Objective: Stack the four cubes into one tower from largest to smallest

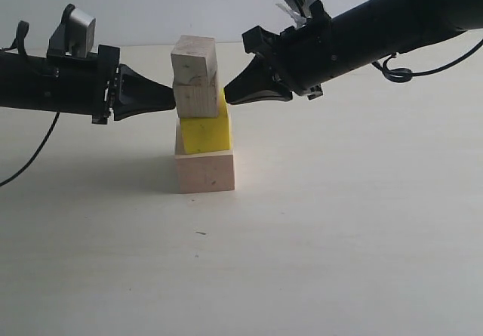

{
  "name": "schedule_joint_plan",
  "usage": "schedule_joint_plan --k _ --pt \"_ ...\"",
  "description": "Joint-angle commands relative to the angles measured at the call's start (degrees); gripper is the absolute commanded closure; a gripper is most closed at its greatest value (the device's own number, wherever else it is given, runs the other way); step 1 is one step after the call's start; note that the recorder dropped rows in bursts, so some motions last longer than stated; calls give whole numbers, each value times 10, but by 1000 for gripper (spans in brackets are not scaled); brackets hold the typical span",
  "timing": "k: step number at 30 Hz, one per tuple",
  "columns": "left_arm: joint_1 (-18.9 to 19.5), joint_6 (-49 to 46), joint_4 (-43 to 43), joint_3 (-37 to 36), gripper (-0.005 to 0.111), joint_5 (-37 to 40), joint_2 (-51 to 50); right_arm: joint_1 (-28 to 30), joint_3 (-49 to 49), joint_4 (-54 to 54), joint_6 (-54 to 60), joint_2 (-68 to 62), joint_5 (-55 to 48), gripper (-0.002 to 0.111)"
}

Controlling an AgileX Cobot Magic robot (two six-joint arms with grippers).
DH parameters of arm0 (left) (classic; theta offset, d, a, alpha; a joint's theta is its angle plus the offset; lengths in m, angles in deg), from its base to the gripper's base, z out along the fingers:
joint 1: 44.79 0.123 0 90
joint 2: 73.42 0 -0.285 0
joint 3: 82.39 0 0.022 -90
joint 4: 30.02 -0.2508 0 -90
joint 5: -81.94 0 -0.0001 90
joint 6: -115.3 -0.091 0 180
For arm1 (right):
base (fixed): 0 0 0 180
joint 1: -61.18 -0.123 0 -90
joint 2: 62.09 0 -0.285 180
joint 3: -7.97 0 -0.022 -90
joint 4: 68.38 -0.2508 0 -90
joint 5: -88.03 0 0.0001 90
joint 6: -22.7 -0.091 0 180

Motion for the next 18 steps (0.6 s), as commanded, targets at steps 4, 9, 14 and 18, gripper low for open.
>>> schedule_joint_plan --k 4,9,14,18 --pt "-3 -4 9 -2 107 24 0 2 1 2 2 1 1 108" --pt "-9 -4 9 -2 107 24 0 2 1 2 2 1 1 108" --pt "-16 -4 9 -2 107 16 0 2 1 2 2 1 0 108" --pt "-16 -4 9 -2 107 15 0 2 1 2 2 1 -2 108"
